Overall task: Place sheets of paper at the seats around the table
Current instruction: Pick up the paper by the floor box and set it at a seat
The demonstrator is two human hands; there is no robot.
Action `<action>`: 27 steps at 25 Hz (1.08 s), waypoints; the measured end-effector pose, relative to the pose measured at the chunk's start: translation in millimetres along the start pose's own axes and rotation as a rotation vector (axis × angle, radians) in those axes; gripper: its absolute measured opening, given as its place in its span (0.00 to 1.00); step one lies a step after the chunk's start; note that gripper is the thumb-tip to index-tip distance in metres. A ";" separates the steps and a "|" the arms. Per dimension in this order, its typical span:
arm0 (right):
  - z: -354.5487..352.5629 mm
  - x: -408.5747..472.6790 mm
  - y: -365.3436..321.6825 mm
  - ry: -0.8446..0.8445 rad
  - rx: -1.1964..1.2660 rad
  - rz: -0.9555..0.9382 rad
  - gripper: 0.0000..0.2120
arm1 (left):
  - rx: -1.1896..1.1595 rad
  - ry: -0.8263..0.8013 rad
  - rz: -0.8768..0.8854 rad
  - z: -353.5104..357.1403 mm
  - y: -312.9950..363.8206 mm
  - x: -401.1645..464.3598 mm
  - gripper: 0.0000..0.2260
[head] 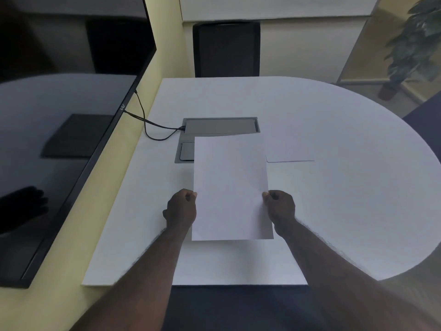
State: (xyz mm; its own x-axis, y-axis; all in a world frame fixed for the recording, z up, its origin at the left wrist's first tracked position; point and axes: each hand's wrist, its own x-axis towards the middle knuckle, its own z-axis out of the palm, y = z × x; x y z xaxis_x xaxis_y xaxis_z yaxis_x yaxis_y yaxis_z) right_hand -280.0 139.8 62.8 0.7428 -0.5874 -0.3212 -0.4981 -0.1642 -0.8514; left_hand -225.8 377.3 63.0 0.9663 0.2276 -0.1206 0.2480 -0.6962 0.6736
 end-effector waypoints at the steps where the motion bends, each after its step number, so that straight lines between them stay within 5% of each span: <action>1: 3.6 2.5 5.2 0.004 -0.008 0.012 0.14 | 0.005 -0.011 0.000 4.5 -4.0 3.3 0.08; 27: 59.7 32.4 95.2 0.044 -0.086 0.290 0.05 | 0.225 -0.225 -0.185 74.2 -76.3 31.1 0.07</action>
State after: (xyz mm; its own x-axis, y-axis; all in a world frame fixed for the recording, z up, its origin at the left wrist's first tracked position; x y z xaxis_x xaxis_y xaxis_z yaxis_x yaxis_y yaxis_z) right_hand -276.7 152.4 -53.4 0.5452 -0.6528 -0.5259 -0.7240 -0.0504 -0.6880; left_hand -209.5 387.0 -46.3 0.8885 0.2257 -0.3994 0.4049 -0.7951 0.4515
